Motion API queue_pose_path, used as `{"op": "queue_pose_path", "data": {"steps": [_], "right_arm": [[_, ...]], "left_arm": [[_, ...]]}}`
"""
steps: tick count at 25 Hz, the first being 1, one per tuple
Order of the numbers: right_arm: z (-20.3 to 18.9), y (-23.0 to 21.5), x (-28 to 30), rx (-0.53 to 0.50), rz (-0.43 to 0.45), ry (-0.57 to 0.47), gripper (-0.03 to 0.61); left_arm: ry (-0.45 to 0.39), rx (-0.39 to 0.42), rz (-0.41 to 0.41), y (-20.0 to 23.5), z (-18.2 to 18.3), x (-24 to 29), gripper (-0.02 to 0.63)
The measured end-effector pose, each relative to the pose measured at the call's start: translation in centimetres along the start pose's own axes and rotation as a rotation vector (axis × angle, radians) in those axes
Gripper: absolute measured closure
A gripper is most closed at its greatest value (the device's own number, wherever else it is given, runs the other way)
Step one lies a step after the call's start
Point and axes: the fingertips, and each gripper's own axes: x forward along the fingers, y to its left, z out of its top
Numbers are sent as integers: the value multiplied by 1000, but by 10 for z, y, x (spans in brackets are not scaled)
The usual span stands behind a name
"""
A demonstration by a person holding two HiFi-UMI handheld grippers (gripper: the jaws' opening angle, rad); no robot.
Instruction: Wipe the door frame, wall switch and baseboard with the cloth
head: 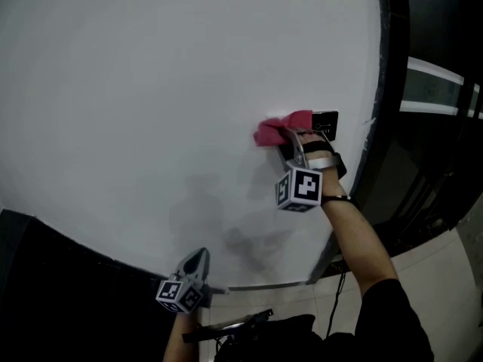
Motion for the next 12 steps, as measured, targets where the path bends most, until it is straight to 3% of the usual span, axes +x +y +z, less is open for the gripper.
{"op": "queue_pose_path", "data": {"steps": [4, 12], "right_arm": [[-4, 16, 5, -32, -3, -11, 495], [-12, 38, 5, 7, -3, -10, 495]], "left_arm": [[22, 7, -3, -1, 1, 0, 623], [52, -4, -8, -6, -15, -4, 623]]}}
